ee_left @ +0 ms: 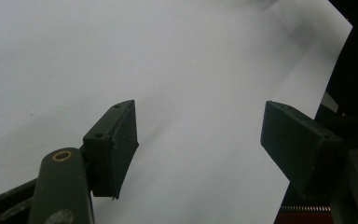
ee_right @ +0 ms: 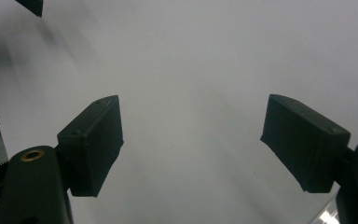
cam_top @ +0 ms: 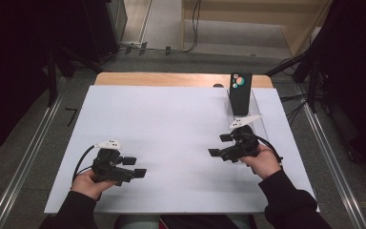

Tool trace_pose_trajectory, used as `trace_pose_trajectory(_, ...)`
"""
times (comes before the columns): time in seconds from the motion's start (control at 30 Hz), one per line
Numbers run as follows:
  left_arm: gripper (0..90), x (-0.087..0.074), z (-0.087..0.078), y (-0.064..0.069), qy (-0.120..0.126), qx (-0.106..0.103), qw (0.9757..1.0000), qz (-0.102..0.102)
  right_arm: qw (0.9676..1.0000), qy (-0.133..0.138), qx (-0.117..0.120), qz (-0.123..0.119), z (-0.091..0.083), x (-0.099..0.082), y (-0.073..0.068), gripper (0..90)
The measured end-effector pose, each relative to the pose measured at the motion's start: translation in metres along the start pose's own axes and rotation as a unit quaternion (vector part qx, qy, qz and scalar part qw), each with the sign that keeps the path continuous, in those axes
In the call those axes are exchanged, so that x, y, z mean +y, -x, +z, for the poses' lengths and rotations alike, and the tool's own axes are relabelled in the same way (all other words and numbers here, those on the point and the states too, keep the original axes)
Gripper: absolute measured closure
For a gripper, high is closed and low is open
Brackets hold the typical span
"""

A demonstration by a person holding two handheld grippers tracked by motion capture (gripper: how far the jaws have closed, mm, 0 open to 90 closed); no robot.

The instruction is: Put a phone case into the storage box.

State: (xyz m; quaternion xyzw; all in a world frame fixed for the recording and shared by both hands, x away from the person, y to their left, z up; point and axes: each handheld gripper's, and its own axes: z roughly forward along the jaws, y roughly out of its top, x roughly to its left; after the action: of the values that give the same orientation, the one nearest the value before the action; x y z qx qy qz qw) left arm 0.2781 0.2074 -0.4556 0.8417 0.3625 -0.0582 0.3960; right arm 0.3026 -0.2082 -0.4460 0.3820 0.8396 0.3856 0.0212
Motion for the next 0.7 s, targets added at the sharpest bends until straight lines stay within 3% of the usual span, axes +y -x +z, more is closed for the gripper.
trace_pose_trajectory(0.23,27.4,0.0,0.0,0.001,-0.003,0.0,1.0,0.002,0.9999,-0.009,-0.004,-0.007,-0.004,-0.012,-0.004,18.6)
trace_pose_trajectory(0.7,27.3,0.0,0.001,0.002,-0.005,-0.002,1.0,0.005,0.9999,-0.008,-0.009,0.005,-0.014,-0.038,-0.005,18.6)
